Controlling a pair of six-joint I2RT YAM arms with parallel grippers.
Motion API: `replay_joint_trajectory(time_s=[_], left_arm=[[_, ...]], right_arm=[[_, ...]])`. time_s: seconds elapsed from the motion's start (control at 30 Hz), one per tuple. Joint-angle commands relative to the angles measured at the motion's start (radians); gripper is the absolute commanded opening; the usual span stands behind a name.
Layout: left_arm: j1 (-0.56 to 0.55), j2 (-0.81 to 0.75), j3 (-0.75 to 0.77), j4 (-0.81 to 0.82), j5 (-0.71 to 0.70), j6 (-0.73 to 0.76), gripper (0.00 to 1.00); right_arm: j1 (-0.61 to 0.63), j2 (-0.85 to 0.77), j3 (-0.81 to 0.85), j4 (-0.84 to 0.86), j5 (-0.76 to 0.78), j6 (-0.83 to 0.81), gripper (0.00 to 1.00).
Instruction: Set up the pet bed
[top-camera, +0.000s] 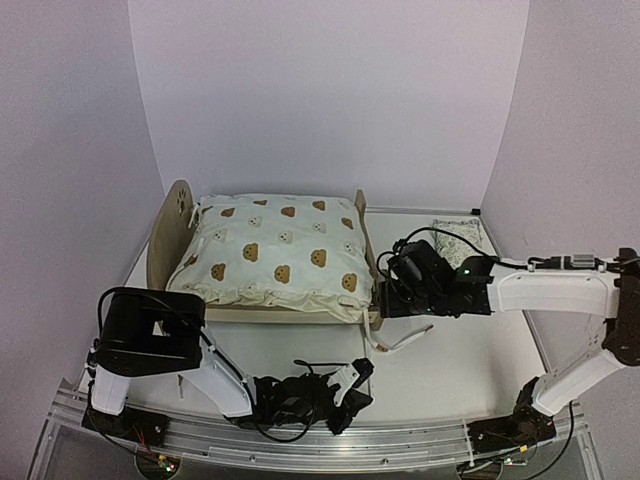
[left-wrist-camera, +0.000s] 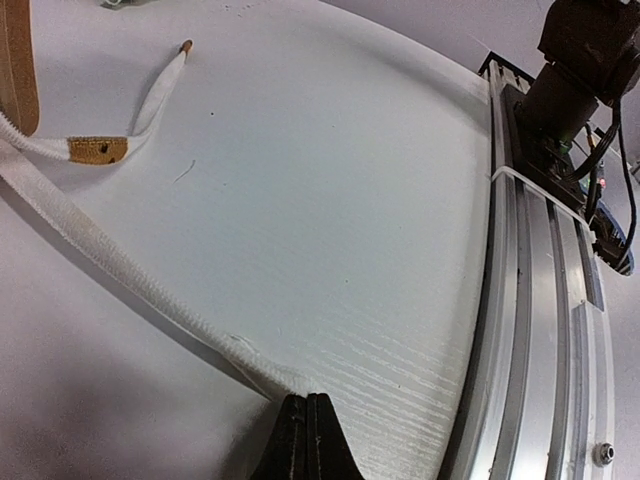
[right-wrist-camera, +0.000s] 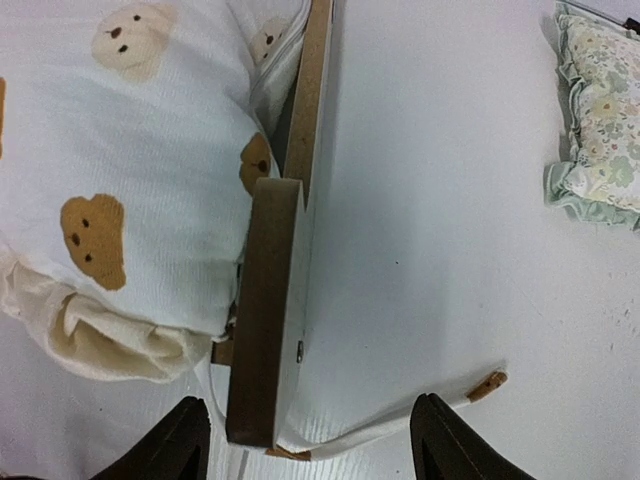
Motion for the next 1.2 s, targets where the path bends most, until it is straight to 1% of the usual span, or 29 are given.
replay_joint_trajectory(time_s=[0.0, 0.1, 0.17, 0.23, 0.33, 0.43, 0.5, 0.63, 0.87, 1.03, 1.1, 1.17], left_arm=[[0.005, -0.057, -0.064, -0.067, 0.075, -0.036, 0.00], [0.013, -0.072, -0.076, -0.079, 0.095, -0.045, 0.00], [0.015, -0.075, -0.080, -0.076, 0.109, -0.050, 0.00], [0.014, -0.076, -0.083, -0.066, 0.118, -0.054, 0.00], [0.015, -0.075, -0.087, -0.051, 0.119, -0.058, 0.00], [0.015, -0.066, -0.088, -0.035, 0.116, -0.060, 0.00], [0.017, -0.057, -0.087, -0.023, 0.118, -0.063, 0.00], [0.017, -0.058, -0.094, 0.000, 0.131, -0.072, 0.00], [0.017, -0.070, -0.103, 0.012, 0.140, -0.077, 0.00], [0.017, -0.073, -0.109, 0.033, 0.148, -0.080, 0.00], [0.017, -0.076, -0.113, 0.038, 0.148, -0.080, 0.00], [0.018, -0.084, -0.121, 0.042, 0.144, -0.083, 0.00]], right_arm=[[-0.003, -0.159, -0.099, 0.007, -0.061, -0.031, 0.72], [-0.003, -0.213, -0.163, 0.008, -0.129, -0.005, 0.73], [-0.003, -0.214, -0.183, 0.023, -0.197, 0.007, 0.73], [-0.002, -0.191, -0.185, 0.042, -0.269, 0.010, 0.71], [-0.003, -0.137, -0.183, 0.096, -0.377, 0.036, 0.66], [-0.002, -0.079, -0.190, 0.176, -0.442, 0.078, 0.63], [-0.002, -0.029, -0.176, 0.209, -0.462, 0.086, 0.61], [-0.002, 0.061, -0.147, 0.228, -0.454, 0.092, 0.60], [-0.002, 0.145, -0.137, 0.255, -0.431, 0.120, 0.60], [-0.001, 0.163, -0.145, 0.309, -0.474, 0.122, 0.54], [0.004, 0.142, -0.148, 0.316, -0.498, 0.104, 0.54], [0.011, 0.100, -0.161, 0.310, -0.489, 0.073, 0.56]])
